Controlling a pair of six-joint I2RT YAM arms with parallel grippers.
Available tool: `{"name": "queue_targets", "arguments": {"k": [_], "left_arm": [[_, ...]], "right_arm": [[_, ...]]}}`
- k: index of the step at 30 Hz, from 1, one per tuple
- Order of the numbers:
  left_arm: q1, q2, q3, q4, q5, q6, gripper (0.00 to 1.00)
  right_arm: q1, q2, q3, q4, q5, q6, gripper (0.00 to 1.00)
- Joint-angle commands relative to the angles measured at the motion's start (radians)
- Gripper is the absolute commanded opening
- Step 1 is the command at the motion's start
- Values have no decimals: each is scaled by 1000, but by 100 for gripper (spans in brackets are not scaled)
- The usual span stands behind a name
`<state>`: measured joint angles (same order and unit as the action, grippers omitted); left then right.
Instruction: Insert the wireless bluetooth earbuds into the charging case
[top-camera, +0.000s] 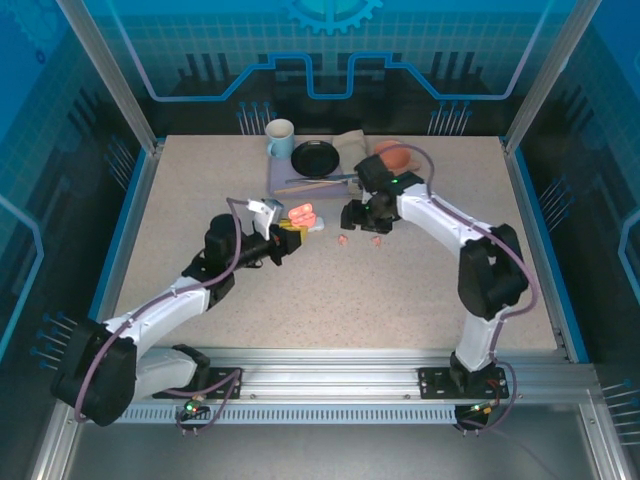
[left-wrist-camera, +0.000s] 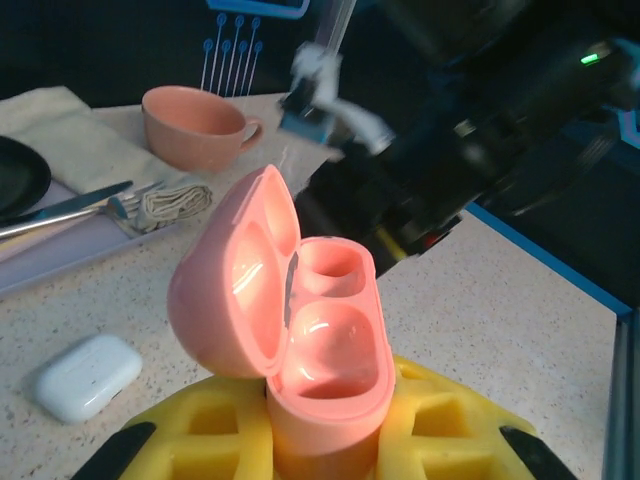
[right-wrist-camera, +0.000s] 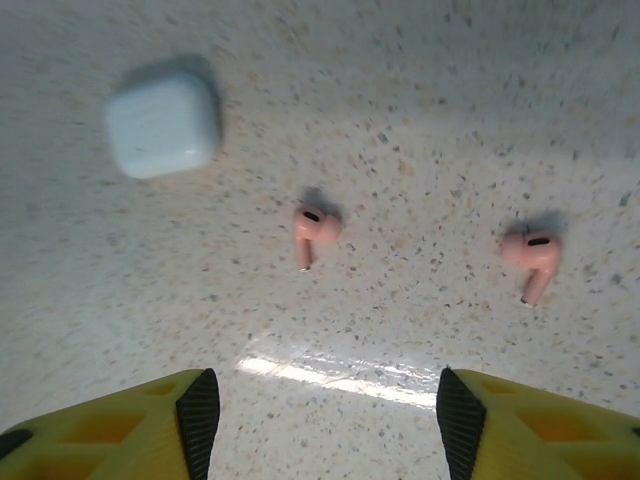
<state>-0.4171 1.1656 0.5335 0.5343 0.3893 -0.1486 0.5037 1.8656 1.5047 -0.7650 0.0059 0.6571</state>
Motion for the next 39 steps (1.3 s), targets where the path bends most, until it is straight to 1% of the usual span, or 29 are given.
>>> {"name": "queue_targets", "arguments": {"k": [1,4,6,11,15,19,24,29,35,39], "left_arm": [[-23,-10,-48,288,-49,60,0],[-27,10,-89,383,-12,87,0],[-28,15,-108,405,8,116,0],[-25,21,-150,470,20,133,0],[-24,31,-151,474,23,138,0],[-23,32,-145,461,31,143,0],[-23,36,-133,434,37,142,0],[-23,41,-125,427,43,146,0],[-23,54,-114,428,45,144,0],[-23,57,-115,428,46,142,0]], "right_arm": [[24,64,86,-40,118,140,62],[43,125,143,-81,177,192,62],[53,158,176,-101,203,218,61],[64,248,260,-153,222,275,60],[77,315,327,-223,247,352,60],[93,352,329,-209,238,437,60],[101,402,368,-217,226,447,60],[110,412,362,-200,217,441,59],[110,427,350,-172,197,423,57],[107,432,345,-150,186,402,54]]}}
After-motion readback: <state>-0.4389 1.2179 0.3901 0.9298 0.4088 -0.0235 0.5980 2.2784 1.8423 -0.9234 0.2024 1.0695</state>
